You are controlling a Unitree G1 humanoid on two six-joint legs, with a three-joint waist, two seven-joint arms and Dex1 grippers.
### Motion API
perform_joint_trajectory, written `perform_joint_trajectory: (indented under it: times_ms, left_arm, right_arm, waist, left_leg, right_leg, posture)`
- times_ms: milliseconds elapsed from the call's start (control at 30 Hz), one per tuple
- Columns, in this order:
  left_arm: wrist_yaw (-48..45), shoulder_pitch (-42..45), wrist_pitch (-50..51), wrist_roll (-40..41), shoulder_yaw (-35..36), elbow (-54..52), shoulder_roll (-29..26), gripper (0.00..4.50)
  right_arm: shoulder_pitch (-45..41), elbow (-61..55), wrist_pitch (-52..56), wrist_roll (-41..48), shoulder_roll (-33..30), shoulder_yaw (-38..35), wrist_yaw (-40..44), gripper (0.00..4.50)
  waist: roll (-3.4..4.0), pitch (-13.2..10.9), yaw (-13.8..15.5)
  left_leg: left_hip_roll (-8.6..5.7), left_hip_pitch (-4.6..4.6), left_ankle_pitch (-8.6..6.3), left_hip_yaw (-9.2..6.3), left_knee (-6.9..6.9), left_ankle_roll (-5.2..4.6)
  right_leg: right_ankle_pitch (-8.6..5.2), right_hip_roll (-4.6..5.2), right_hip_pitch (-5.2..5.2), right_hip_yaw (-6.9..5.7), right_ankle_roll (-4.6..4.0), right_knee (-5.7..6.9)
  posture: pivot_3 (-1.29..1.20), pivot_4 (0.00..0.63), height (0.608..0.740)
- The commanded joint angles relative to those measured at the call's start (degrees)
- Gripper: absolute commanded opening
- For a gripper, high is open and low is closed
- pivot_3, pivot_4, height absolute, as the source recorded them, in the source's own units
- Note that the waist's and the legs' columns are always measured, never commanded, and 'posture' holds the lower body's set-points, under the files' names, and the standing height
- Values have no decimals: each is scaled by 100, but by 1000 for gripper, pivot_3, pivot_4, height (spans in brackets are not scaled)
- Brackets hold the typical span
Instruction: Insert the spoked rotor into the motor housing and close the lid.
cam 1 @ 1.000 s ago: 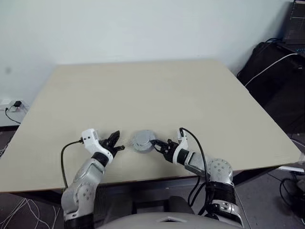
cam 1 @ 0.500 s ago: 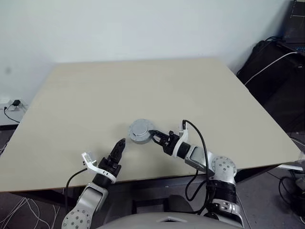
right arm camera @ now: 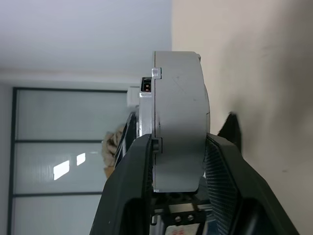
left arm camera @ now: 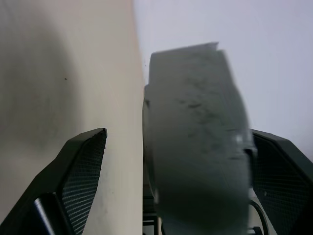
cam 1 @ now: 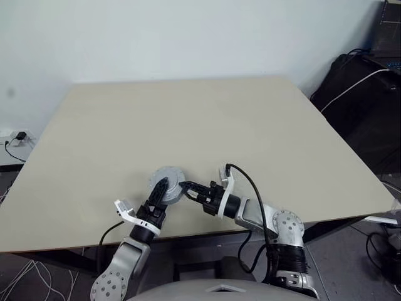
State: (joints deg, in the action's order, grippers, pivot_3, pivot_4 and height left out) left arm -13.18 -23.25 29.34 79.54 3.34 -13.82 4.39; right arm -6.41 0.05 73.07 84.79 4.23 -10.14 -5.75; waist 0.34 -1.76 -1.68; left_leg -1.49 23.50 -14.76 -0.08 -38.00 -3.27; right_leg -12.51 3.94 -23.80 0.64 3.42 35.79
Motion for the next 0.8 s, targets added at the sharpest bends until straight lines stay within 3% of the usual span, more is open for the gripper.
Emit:
perform_joint_trajectory:
  times_ms: [33,233,533,700,800]
  left_arm:
    - [-46,220,-109,182,-208,-35,745,4119]
    - [1,131,-241,239,-321,-135,678,2286]
    - [271,78,-648,290,-425,-330,636,2218]
    - [623,370,-871,275,-421,-331,600,2142]
    - [876,539,-982,184,-368,-269,562,2142]
  right_arm:
    - [-65,-301,-58,485,-2,99,-12,1219]
    - [-54,-231,-241,495,-105,138,-109,1219]
    - [-123,-576,-843,-549,-304,379,251,1219]
    - [-145,-1014,-1113,-1301,-737,697,897,2845]
    - [-60,-1360,-1602,-2294,-1223,1122,1325,3849]
  waist:
    - [0,0,2]
    - [0,0,11]
    - [0,1,13]
    - [-1,1,36]
    - [-2,2,46]
  left_leg:
    - [0,0,0,0,0,0]
    - [-2,7,0,1,1,-1]
    - [0,4,0,1,-4,-2]
    - [-3,4,-1,2,-15,-3]
    - [-1,2,-1,1,-16,-3]
  right_leg:
    - [0,1,0,0,0,0]
    - [10,-1,2,1,-18,0]
    - [3,-8,6,2,-5,0]
    - [4,-8,9,4,-1,0]
    - [4,-12,12,4,0,0]
  posture:
    - [0,0,740]
    - [0,0,740]
    - [0,0,740]
    - [0,0,740]
    - [0,0,740]
